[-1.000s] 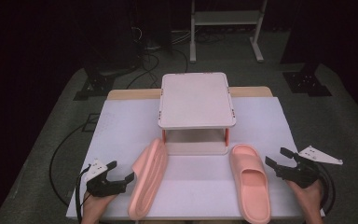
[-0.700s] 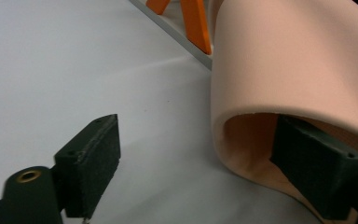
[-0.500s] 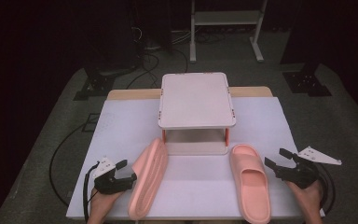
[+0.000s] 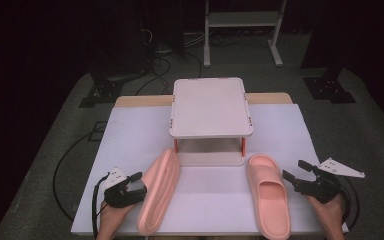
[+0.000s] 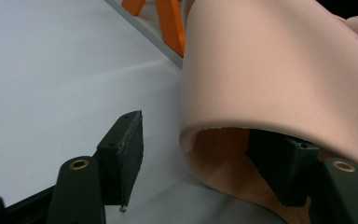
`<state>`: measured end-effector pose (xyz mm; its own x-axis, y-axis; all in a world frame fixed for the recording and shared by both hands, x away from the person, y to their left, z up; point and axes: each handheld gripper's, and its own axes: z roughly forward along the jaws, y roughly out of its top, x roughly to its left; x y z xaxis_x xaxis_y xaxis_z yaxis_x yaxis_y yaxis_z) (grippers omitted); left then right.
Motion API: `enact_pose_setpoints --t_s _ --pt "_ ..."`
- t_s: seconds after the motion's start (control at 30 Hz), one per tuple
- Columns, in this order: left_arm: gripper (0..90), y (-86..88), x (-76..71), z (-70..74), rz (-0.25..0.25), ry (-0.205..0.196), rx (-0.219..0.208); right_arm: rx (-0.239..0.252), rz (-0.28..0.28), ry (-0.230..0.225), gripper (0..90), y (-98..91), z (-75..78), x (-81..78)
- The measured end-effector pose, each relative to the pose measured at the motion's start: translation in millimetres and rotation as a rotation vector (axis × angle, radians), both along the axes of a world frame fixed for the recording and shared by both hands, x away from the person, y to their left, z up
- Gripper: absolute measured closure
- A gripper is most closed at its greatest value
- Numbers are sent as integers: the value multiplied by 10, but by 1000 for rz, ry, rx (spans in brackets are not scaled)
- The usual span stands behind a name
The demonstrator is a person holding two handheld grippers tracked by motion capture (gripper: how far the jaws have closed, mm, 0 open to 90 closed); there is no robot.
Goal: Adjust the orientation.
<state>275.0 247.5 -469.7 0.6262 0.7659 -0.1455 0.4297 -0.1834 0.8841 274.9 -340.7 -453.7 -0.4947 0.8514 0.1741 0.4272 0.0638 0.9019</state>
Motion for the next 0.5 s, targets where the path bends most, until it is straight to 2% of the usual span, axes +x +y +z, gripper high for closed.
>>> enact_pose_setpoints --t_s 0.27,0.3,0.5 --pt "360 -42 -15 20 -5 -3 -15 0 9 9 191 13 -18 -7" --pt "360 -57 -20 27 -12 -2 -28 -1 10 10 191 15 -18 -9" --pt "361 -115 -38 57 -25 -10 -29 3 13 12 192 19 -20 -18"
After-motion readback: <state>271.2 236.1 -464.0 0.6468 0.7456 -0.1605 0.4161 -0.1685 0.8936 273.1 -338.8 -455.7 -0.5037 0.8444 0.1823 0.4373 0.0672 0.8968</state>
